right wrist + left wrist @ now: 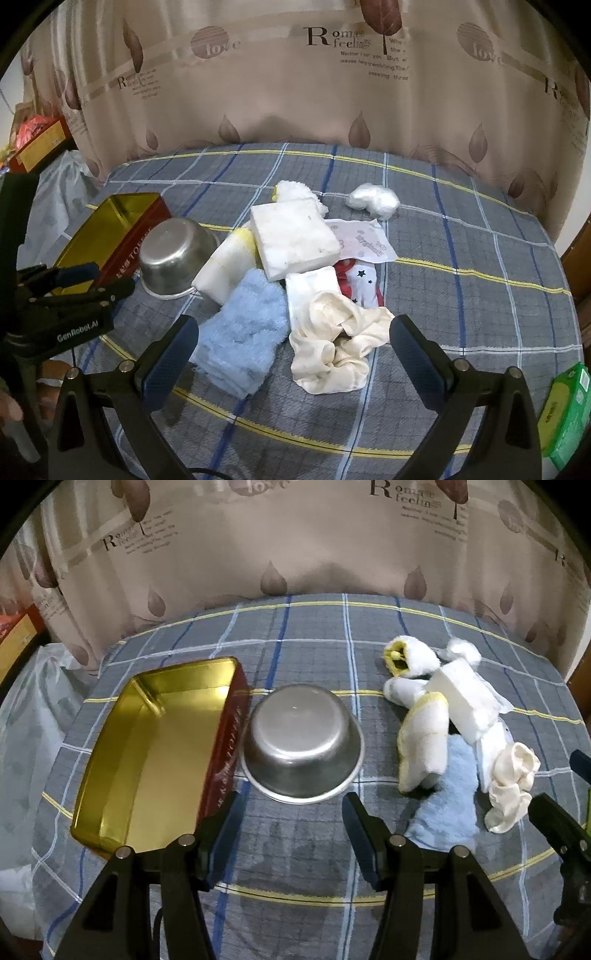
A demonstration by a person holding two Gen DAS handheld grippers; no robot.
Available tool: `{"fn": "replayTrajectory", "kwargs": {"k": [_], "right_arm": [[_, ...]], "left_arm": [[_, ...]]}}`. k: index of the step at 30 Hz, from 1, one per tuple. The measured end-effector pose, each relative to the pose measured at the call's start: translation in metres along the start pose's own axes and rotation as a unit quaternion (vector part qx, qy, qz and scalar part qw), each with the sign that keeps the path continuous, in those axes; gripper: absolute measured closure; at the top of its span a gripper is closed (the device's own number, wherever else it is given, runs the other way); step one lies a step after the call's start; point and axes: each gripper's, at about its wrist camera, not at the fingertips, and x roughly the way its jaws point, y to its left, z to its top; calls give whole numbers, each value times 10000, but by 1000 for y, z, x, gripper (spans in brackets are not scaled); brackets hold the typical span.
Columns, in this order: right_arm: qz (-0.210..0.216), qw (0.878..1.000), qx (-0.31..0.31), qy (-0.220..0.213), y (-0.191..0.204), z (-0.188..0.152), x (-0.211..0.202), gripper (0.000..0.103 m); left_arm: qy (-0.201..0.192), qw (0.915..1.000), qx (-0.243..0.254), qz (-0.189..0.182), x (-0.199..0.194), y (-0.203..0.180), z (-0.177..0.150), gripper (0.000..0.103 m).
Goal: Organize soft objects
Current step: 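Move both tools toward the pile of soft items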
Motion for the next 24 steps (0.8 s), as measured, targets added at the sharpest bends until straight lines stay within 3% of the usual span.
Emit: {"fn": "replayTrajectory", "kwargs": {"k": [7, 24], "right_arm": [[-4, 10000, -21, 1, 2, -1, 0, 0], [-10, 10000, 31, 5, 0, -2, 2, 1]], "left_arm": [[132, 9997, 74, -190, 2, -4, -2, 46], [180, 9998, -38, 9, 1, -2, -1, 46]]}}
